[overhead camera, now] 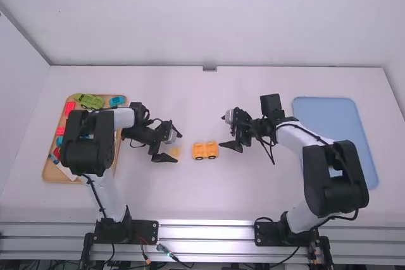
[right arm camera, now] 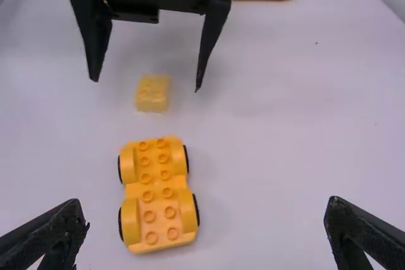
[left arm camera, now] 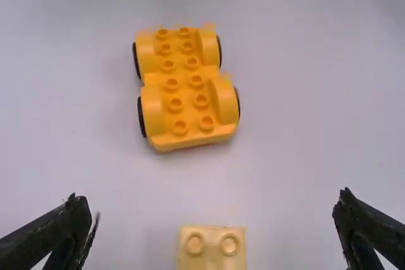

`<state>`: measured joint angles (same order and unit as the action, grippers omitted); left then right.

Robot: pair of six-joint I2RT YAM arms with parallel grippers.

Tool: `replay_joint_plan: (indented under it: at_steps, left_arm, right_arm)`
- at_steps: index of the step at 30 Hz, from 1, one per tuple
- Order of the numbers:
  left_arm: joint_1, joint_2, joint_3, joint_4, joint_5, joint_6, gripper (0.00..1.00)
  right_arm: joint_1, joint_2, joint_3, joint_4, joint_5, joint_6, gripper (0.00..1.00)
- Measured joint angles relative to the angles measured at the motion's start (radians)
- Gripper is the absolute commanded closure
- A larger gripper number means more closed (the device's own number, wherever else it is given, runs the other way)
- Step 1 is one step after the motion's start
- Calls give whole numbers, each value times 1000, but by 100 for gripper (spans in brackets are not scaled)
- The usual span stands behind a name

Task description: Assemble lego blocks to make yellow taxi

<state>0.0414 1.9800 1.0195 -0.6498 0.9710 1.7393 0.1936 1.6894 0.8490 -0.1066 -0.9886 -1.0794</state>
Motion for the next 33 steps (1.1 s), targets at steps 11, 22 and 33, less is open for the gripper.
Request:
replay_joint_plan:
  at_steps: [11, 22, 33]
  left_arm:
    - [0, 0, -98, 216, -97, -165, 4]
    - [1, -6, -120, 247, -113, -188, 47]
    - [1, -6, -120, 244, -126, -188, 64]
  right_arm:
    - [38, 0, -222, 349, 10, -4, 1]
    - [119, 0, -301, 497, 124, 131, 1]
    - [87, 0, -317, 496, 120, 134, 1]
